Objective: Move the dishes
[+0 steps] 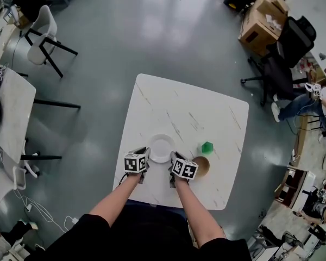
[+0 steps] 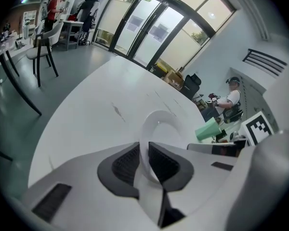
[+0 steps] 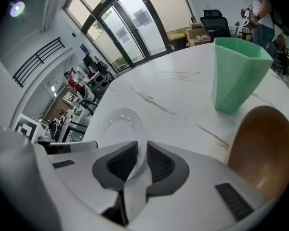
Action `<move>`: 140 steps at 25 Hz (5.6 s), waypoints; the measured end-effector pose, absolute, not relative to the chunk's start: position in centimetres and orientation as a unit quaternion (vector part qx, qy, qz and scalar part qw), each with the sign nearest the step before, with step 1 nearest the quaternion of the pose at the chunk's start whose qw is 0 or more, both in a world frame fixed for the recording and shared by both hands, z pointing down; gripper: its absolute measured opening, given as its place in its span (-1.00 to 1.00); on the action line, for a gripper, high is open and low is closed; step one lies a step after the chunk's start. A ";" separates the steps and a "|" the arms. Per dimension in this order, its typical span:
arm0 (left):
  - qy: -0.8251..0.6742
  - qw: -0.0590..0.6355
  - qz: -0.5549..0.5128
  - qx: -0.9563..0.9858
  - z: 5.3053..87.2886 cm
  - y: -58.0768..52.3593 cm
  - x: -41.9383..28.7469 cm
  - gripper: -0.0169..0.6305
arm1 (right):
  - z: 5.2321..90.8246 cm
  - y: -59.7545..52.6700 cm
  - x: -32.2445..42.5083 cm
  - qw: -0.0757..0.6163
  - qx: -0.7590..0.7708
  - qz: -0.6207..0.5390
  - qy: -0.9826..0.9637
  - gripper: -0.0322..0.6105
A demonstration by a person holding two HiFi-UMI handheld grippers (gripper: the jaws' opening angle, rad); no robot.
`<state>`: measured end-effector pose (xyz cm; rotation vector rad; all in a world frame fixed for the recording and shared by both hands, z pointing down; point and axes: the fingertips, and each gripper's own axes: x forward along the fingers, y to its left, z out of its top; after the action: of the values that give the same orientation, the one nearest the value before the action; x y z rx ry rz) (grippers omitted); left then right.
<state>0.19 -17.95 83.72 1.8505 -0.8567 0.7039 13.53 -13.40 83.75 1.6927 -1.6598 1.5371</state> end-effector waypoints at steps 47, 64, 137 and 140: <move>-0.311 0.394 0.400 0.767 83.4 8.5 12.0 -0.72 | 83.0 12.4 25.4 0.171 0.583 0.542 -0.580 -0.70; -0.292 0.380 0.416 0.773 84.2 9.1 12.0 -0.70 | 83.7 12.5 25.9 0.210 0.562 0.515 -0.612 -0.68; -0.262 0.066 0.054 0.961 46.3 26.3 -1.2 -0.90 | 46.1 28.5 3.9 0.043 0.711 0.073 -0.698 -0.85; -0.273 0.071 0.058 0.958 46.2 25.7 -2.2 -0.90 | 45.9 27.6 3.2 0.040 0.701 0.075 -0.708 -0.85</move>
<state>-2.16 25.65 46.16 2.8800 -0.8208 0.1743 3.19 27.62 45.89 2.1478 -2.1682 0.2311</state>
